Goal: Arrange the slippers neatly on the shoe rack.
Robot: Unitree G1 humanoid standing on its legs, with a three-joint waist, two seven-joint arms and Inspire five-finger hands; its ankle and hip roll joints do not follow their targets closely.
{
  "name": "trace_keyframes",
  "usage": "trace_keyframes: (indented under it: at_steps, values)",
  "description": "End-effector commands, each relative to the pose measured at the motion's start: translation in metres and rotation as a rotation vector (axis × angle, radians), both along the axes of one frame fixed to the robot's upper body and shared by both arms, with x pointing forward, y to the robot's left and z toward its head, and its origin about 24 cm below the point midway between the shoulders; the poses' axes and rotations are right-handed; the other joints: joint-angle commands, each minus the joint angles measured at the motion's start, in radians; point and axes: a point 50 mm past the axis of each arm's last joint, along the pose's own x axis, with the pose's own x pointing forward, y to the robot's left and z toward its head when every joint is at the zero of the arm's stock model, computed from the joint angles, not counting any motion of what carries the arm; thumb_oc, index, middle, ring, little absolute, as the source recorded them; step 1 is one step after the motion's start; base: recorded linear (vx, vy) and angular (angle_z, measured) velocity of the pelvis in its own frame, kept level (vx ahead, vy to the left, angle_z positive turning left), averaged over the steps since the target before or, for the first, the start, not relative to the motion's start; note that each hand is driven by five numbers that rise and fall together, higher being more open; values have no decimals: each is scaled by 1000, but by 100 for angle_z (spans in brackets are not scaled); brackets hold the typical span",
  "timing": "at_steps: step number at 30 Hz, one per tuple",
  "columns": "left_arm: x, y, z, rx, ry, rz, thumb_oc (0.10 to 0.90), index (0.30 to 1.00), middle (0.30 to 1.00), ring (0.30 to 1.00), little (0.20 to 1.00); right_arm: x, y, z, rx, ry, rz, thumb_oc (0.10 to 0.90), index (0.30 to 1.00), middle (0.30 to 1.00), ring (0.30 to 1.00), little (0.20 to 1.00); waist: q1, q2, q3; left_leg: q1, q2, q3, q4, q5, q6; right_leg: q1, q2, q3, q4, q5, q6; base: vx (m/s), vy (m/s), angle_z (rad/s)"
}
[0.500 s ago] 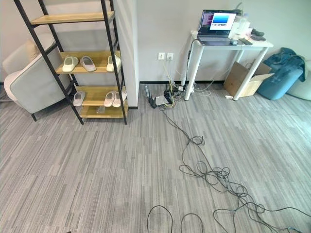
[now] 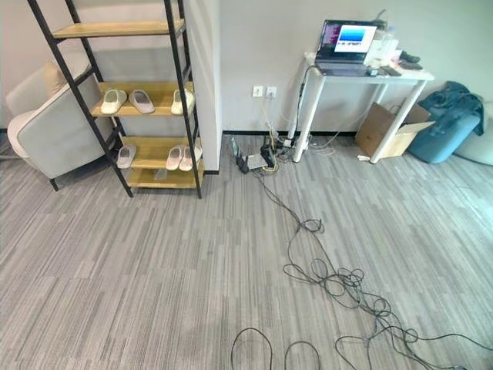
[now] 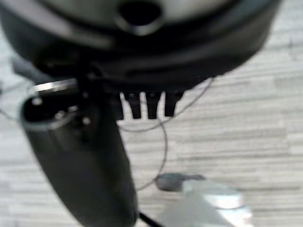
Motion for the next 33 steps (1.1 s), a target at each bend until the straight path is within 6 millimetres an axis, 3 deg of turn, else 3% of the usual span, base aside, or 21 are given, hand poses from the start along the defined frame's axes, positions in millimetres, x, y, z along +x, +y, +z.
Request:
trace_keyframes:
  at_steps: [1, 3, 4, 6, 7, 10, 12, 13, 14, 16, 17, 19, 20, 21, 22, 23, 24, 27, 28, 30, 33]
  values:
    - [31, -3, 5, 23, -73, -21, 800, 900, 900, 900, 900, 26, -7, 6, -45, -54, 98, 800, 900, 900, 900, 900, 18, -20, 58, -76, 7, 18, 208, -121, -70, -79, -90, -32, 139, -58, 92, -83, -24, 17]
    - [31, -3, 5, 24, -73, -21, 800, 900, 900, 900, 900, 26, -7, 6, -44, -54, 99, 800, 900, 900, 900, 900, 17, -19, 56, -83, 8, 17, 216, -124, -70, -83, -89, -33, 141, -59, 92, -34, -37, 15]
    - [46, -7, 7, 31, -116, -65, 800, 900, 900, 900, 900, 37, -7, 8, -59, -69, 147, 800, 900, 900, 900, 900, 36, -31, 102, -249, 37, 47, 436, -59, -114, -78, -105, -53, 140, -69, 74, 95, -77, 21]
    - [49, -10, 8, 28, -129, -65, 800, 900, 900, 900, 900, 35, -9, 8, -73, -45, 175, 800, 900, 900, 900, 900, 49, -35, 112, -315, 60, 87, 446, -42, -107, -54, -105, -71, 111, -86, 70, 177, -44, 45]
    - [45, -10, 7, 27, -117, -72, 800, 900, 900, 900, 900, 30, -9, 7, -71, -33, 165, 800, 900, 900, 900, 900, 66, -40, 109, -346, 60, 115, 402, -49, -91, -27, -100, -80, 93, -99, 70, 343, 48, 55]
    - [27, -9, 2, 22, -52, -83, 800, 900, 900, 900, 900, 28, -2, 4, -48, -9, 198, 800, 900, 900, 900, 900, 121, -52, 87, -433, 49, 162, 189, 38, -89, 65, -78, -76, 27, -135, 91, 475, 99, 33]
    - [19, -8, 1, 15, -28, -66, 800, 900, 900, 900, 900, 27, 1, 4, -37, -5, 203, 800, 900, 900, 900, 900, 126, -53, 68, -393, 52, 171, 137, 48, -80, 81, -74, -70, 20, -142, 98, 388, 109, -18]
    - [-1, -1, -1, 26, 35, -40, 800, 900, 900, 900, 900, 18, 5, 1, -21, 33, 212, 800, 900, 900, 900, 900, 127, -70, 36, -394, 37, 179, 162, 66, -60, 92, -88, -65, 36, -147, 109, 527, 172, -22]
    - [-6, 2, 0, 26, 52, -27, 800, 900, 900, 900, 900, 15, 7, 0, -4, 39, 200, 800, 900, 900, 900, 900, 128, -89, 25, -389, 22, 184, 181, 48, -46, 95, -111, -60, 71, -151, 122, 641, 222, -18]
    - [-7, 4, 0, 29, 54, -22, 800, 900, 900, 900, 900, 17, 7, 0, 1, 34, 193, 800, 900, 900, 900, 900, 131, -95, 18, -371, 19, 186, 181, 36, -37, 83, -124, -55, 106, -141, 132, 324, 156, -20]
    - [-2, 11, 2, 57, 35, -5, 800, 900, 900, 900, 900, 25, 9, 1, 6, -1, 177, 800, 900, 900, 900, 900, 122, -105, 24, -321, 0, 192, 174, -5, -6, 17, -181, -59, 288, -23, 192, 331, 202, -24]
    - [12, 12, 5, 75, -13, -10, 800, 900, 900, 900, 900, 34, 11, 2, 7, -36, 177, 800, 900, 900, 900, 900, 100, -84, 42, -252, -7, 177, 158, -27, 17, -55, -207, -58, 467, 93, 197, 338, 190, -11]
    - [12, 12, 5, 75, -14, -10, 800, 900, 900, 900, 900, 34, 11, 2, 6, -36, 177, 800, 900, 900, 900, 900, 101, -82, 40, -254, -4, 178, 158, -26, 17, -57, -204, -58, 464, 96, 196, 446, 158, 27]
    - [35, 11, 10, 90, -96, -32, 800, 900, 900, 900, 900, 42, 13, 4, -4, -69, 189, 800, 900, 900, 900, 900, 67, -43, 59, -155, -3, 135, 125, -52, 31, -139, -194, -63, 603, 114, 174, 320, 100, 48]
    - [35, 11, 10, 90, -96, -32, 800, 900, 900, 900, 900, 42, 13, 4, -5, -69, 189, 800, 900, 900, 900, 900, 67, -41, 58, -157, -1, 134, 124, -51, 30, -140, -192, -63, 601, 117, 173, 474, 134, 92]
    - [45, 11, 12, 95, -129, -38, 800, 900, 900, 900, 900, 43, 13, 4, -11, -74, 197, 800, 900, 900, 900, 900, 53, -26, 65, -121, 0, 116, 115, -63, 30, -177, -178, -70, 617, 77, 162, 479, 22, 105]
    - [68, 8, 19, 109, -211, -75, 800, 900, 900, 900, 900, 43, 14, 4, -16, -74, 203, 800, 900, 900, 900, 900, 20, -10, 78, -48, -3, 73, 98, -90, 22, -250, -137, -82, 552, -2, 139, 641, -2, 117]
    - [92, -3, 25, 122, -282, -163, 800, 900, 900, 900, 900, 44, 14, 4, -11, -79, 199, 800, 900, 900, 900, 900, -32, -27, 89, 47, -33, -6, 82, -142, 11, -309, -69, -9, 326, 4, 144, 475, -77, 86]
    - [92, -3, 25, 122, -282, -163, 800, 900, 900, 900, 900, 44, 14, 4, -10, -79, 199, 800, 900, 900, 900, 900, -33, -26, 88, 47, -33, -6, 81, -141, 11, -308, -69, -10, 322, 7, 144, 395, -79, 95]
    - [97, -8, 26, 137, -279, -226, 800, 900, 900, 900, 900, 41, 16, 3, 3, -59, 193, 800, 900, 900, 900, 900, -73, -27, 86, 129, -37, -65, 47, -183, -7, -405, -58, 54, 128, 77, 177, 586, -125, 66]
    - [79, -7, 18, 127, -211, -231, 800, 900, 900, 900, 900, 30, 15, 1, 7, -17, 198, 800, 900, 900, 900, 900, -92, -13, 68, 189, -26, -108, 44, -204, -21, -435, -56, 25, 96, 112, 187, 446, -108, 60]
